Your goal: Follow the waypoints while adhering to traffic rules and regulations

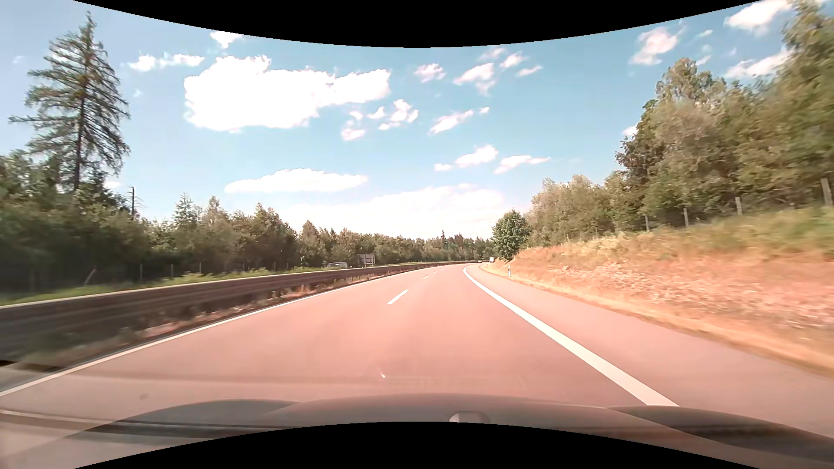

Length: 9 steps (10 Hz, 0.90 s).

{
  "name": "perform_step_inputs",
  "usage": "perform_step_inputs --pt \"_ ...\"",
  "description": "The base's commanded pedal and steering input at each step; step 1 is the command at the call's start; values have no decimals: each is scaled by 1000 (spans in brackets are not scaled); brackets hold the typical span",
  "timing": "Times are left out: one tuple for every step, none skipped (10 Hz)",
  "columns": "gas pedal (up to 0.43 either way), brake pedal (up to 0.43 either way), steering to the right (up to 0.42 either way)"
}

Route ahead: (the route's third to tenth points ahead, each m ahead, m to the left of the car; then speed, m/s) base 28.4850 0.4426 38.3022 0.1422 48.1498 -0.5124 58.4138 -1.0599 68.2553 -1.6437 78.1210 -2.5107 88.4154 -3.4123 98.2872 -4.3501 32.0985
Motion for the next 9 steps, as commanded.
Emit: perform_step_inputs --pt "370 0 5" --pt "370 0 6" --pt "370 0 6" --pt "358 0 6" --pt "331 0 7" --pt "331 0 7" --pt "331 0 7" --pt "319 0 7" --pt "319 0 7"
